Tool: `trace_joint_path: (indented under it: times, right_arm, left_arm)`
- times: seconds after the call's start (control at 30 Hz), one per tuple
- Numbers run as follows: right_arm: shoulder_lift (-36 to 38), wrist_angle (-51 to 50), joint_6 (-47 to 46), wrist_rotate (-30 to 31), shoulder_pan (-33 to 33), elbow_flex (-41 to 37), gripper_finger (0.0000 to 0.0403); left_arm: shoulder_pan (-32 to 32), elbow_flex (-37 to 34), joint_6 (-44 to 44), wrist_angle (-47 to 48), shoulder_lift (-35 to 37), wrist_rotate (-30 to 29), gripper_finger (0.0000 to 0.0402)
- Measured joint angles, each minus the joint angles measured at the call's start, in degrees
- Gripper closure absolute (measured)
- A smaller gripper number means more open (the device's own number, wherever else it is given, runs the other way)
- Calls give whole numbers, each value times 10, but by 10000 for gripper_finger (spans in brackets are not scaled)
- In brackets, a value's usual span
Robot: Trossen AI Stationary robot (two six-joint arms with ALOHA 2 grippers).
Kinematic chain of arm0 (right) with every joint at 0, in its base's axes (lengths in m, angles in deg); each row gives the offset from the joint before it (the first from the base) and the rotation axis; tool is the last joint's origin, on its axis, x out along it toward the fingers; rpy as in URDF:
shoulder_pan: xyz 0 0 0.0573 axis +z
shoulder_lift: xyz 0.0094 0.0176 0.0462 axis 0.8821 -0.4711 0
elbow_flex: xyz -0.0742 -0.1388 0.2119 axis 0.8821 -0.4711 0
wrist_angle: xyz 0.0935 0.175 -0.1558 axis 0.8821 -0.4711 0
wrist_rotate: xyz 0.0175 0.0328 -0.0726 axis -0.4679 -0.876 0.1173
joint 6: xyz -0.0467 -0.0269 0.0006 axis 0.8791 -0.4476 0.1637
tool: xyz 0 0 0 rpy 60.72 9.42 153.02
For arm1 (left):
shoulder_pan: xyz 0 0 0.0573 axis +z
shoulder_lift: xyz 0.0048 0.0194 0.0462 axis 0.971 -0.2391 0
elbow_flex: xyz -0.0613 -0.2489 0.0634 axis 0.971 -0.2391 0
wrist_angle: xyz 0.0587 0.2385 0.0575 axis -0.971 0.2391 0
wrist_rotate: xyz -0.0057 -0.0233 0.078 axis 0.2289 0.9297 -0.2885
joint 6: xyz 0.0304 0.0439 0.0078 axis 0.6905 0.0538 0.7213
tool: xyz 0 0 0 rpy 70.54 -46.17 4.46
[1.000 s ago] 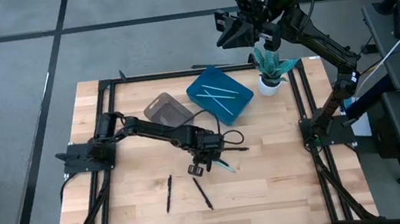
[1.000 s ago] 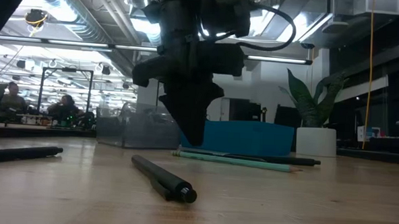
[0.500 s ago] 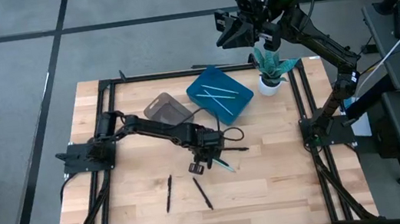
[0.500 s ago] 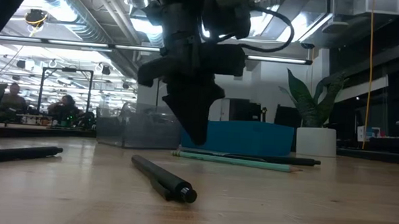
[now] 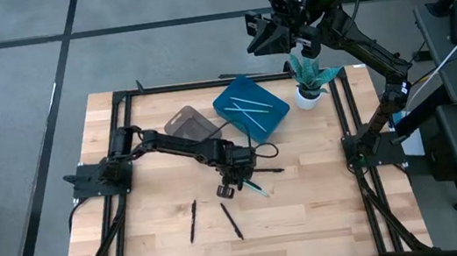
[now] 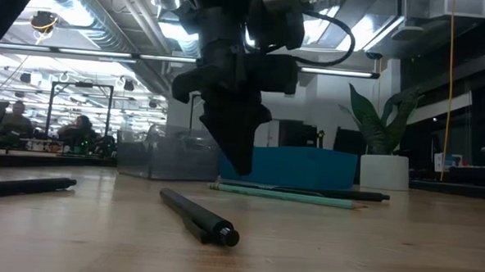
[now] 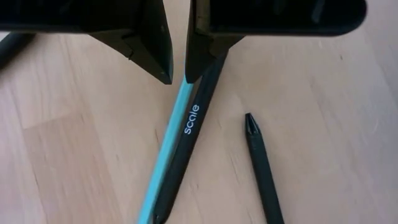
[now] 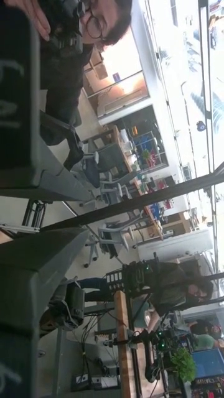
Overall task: Sort pens & pencils
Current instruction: Put the light blue pencil into the blue bin
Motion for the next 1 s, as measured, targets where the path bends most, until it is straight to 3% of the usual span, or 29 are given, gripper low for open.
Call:
trace_joint_path:
  times: [1.0]
  right_arm:
    - [0, 0, 2, 0, 0, 0, 320]
  left_arm:
    - [-9, 1, -11, -21, -35, 4, 362]
